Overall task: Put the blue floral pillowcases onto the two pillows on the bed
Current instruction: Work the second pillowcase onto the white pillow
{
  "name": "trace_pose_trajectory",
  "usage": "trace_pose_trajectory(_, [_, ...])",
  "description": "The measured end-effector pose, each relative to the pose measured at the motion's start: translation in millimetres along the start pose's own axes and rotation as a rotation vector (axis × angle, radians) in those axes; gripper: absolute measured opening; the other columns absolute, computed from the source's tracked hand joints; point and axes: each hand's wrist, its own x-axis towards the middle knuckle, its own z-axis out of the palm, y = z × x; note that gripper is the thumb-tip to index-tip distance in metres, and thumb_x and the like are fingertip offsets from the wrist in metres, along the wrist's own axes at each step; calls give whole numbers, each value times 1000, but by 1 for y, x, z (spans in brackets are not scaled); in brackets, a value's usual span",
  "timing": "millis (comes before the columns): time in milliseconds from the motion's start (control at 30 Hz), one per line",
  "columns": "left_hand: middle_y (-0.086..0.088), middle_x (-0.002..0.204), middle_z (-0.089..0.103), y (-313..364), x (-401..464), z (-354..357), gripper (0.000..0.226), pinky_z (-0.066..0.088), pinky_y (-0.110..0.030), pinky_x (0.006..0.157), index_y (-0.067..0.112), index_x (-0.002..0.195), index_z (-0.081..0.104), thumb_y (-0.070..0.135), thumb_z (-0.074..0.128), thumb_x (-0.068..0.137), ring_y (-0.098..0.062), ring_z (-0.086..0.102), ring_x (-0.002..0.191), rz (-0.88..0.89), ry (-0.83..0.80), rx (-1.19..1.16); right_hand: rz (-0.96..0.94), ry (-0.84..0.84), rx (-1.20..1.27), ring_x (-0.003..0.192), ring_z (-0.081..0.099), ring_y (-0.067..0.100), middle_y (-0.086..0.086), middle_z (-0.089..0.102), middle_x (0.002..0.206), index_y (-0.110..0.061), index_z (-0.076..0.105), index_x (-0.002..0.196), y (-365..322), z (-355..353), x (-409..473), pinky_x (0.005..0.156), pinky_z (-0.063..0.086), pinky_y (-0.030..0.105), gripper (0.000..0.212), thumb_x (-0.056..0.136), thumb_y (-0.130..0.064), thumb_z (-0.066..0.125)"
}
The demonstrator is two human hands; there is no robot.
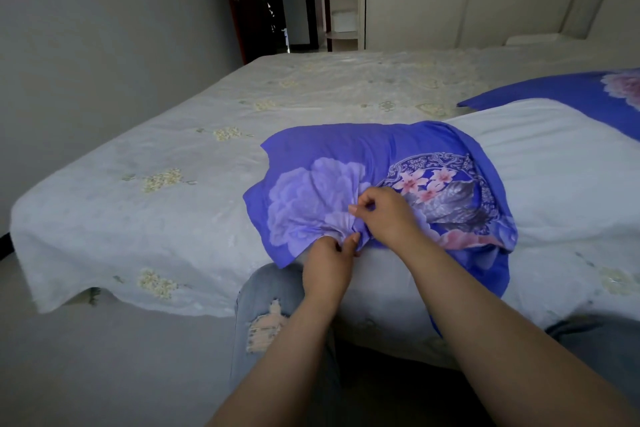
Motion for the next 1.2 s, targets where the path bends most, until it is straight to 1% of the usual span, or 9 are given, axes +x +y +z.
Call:
trace_pose_trajectory(133, [-4, 56, 64, 2, -12, -19, 66, 50, -37, 58, 9, 60, 62, 61, 32, 88, -23, 61, 58, 244, 296, 85, 155, 100, 159, 71, 46, 20, 3, 50, 70, -21, 39, 63, 13, -10, -4, 62, 26, 27, 35, 92, -17, 58])
trace_pose_trajectory(267, [-8, 76, 60, 25, 1, -44, 34, 38, -31, 62, 12, 75, 58, 34, 44, 97, -21, 47, 72, 820, 718, 166, 307, 111, 173, 81, 49, 24, 14, 53, 84, -9, 45, 82, 16, -8, -10, 69, 33, 31, 17, 96, -19, 45])
trace_pose_trajectory(400, [-10, 121, 55, 31, 39, -52, 41, 43, -41, 81, 13, 113, 58, 39, 64, 81, -33, 51, 103, 488, 637, 615, 126, 166, -33, 81, 55, 32, 15, 58, 89, -8, 50, 90, 19, -6, -24, 71, 45, 41, 19, 96, -25, 46])
trace_pose_trajectory(567, [-23, 122, 46, -1, 48, -62, 71, 45, -47, 83, -1, 121, 44, 59, 50, 86, -43, 53, 107, -52, 374, 434, -69, 688, -241, 101, 51, 24, 6, 60, 110, -12, 59, 93, 41, -34, -47, 82, 44, 39, 7, 90, -17, 57])
trace_pose_trajectory(667, [-22, 116, 51, -7, 48, -67, 63, 46, -45, 79, -1, 113, 49, 57, 42, 91, -42, 55, 103, -90, 449, 443, 183, 933, -156, 119, 45, 31, 13, 51, 130, -8, 53, 119, 67, -59, -54, 96, 36, 44, 37, 89, -29, 60])
trace_pose_trajectory(767, [-19, 112, 58, 1, 56, -67, 41, 42, -43, 84, 5, 110, 55, 40, 40, 96, -38, 54, 105, -43, 383, 491, 514, 839, 107, 115, 50, 35, 15, 54, 123, -6, 44, 126, 73, -69, -61, 92, 40, 45, 55, 89, -45, 57])
trace_pose_trajectory(900, [-17, 103, 63, 14, 65, -70, 28, 35, -40, 88, 9, 97, 58, 29, 40, 95, -37, 56, 99, 31, 467, 370, 390, 513, 210, 88, 59, 32, 9, 61, 88, -10, 54, 97, 63, -63, -61, 71, 41, 33, 34, 91, -43, 55])
trace_pose_trajectory(1033, [-19, 102, 63, 16, 79, -91, 26, 35, -39, 92, 9, 93, 57, 27, 40, 96, -39, 55, 97, -6, 564, 172, 422, 673, -96, 82, 59, 41, 22, 64, 86, -9, 51, 91, 88, -101, -56, 66, 42, 39, 30, 93, -40, 51])
trace_pose_trajectory(1200, [-11, 75, 64, 5, 91, -93, 38, 47, -48, 89, 15, 71, 53, 51, 47, 83, -38, 62, 78, -76, 471, -49, 481, 787, 2, 87, 60, 38, 18, 65, 97, -9, 47, 109, 89, -104, -48, 68, 37, 36, 30, 94, -36, 50])
